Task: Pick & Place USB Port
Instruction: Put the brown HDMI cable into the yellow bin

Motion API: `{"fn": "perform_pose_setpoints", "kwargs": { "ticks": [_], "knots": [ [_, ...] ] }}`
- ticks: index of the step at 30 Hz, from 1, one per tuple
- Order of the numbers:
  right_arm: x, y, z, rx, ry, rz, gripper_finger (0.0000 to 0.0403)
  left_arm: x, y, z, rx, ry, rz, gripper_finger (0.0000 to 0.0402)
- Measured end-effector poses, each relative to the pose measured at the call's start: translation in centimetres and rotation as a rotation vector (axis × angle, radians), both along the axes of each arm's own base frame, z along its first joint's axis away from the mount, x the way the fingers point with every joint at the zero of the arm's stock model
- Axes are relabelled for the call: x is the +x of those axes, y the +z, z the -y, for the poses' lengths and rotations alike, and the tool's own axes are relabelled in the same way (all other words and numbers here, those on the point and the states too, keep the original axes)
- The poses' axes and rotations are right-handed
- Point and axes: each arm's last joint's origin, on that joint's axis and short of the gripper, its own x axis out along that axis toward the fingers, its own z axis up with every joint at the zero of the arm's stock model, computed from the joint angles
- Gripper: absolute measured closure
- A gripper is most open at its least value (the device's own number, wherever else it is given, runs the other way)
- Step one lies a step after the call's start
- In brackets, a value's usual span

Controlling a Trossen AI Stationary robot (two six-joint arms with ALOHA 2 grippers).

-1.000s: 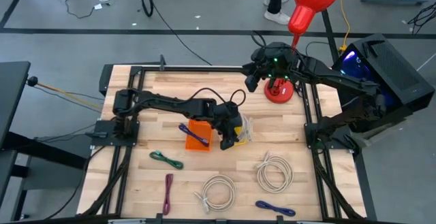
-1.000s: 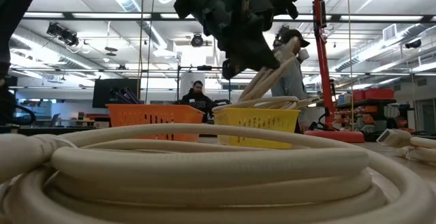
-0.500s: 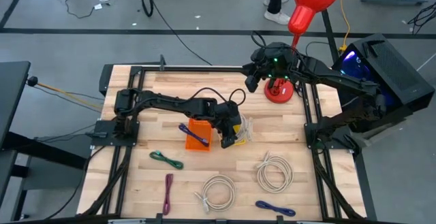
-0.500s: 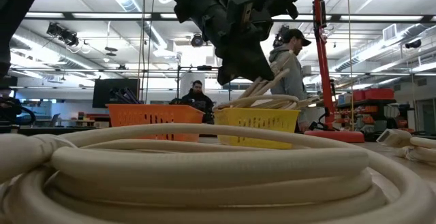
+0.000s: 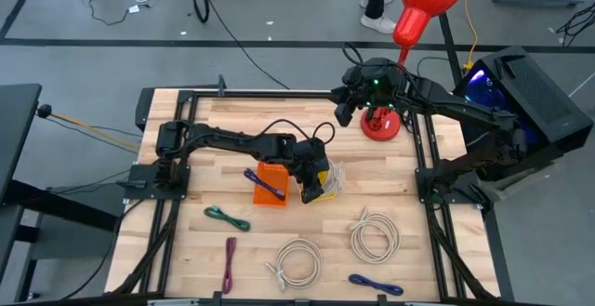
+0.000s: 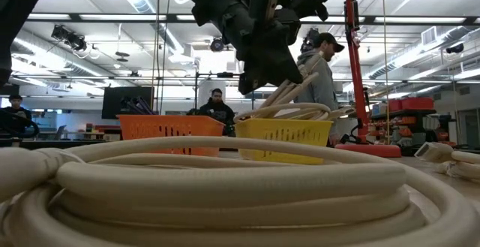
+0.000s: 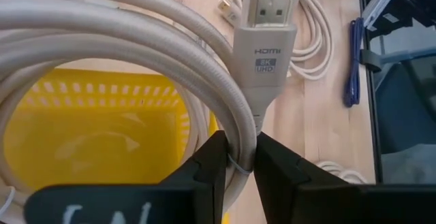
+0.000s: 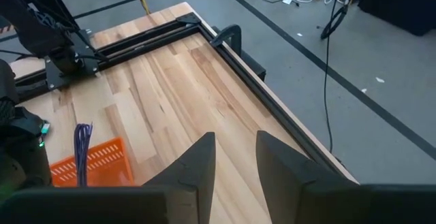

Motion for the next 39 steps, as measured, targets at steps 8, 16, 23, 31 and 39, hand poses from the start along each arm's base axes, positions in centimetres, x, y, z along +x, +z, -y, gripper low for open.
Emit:
{"fn": "perform_pose_setpoints", "kwargs": {
  "ticks": [8,16,23,31,39],
  "knots": [
    [0.0,-0.1,0.0,0.004,0.0,-0.009,0.0293,0.0,0.1,-0.1,0.007,0.002,0.007,0.0354],
    [-0.2,-0.3,-0.1,0.016,-0.001,-0.036,0.0293,-0.2,0.0,-0.5,-0.03,0.0,-0.024,0.0271],
    [-0.2,-0.4,-0.1,0.019,-0.002,-0.04,0.0293,-0.3,0.0,-1.1,-0.074,-0.003,-0.027,0.0247],
    [-0.3,-0.5,-0.2,0.055,0.023,-0.048,0.0293,-1.2,2.2,-2.2,-0.108,-0.012,0.019,0.025],
    [-0.2,-1.4,-2.6,0.185,0.142,-0.124,0.0293,-5.0,6.8,-4.8,0.039,0.08,0.007,0.025]
  ]
}}
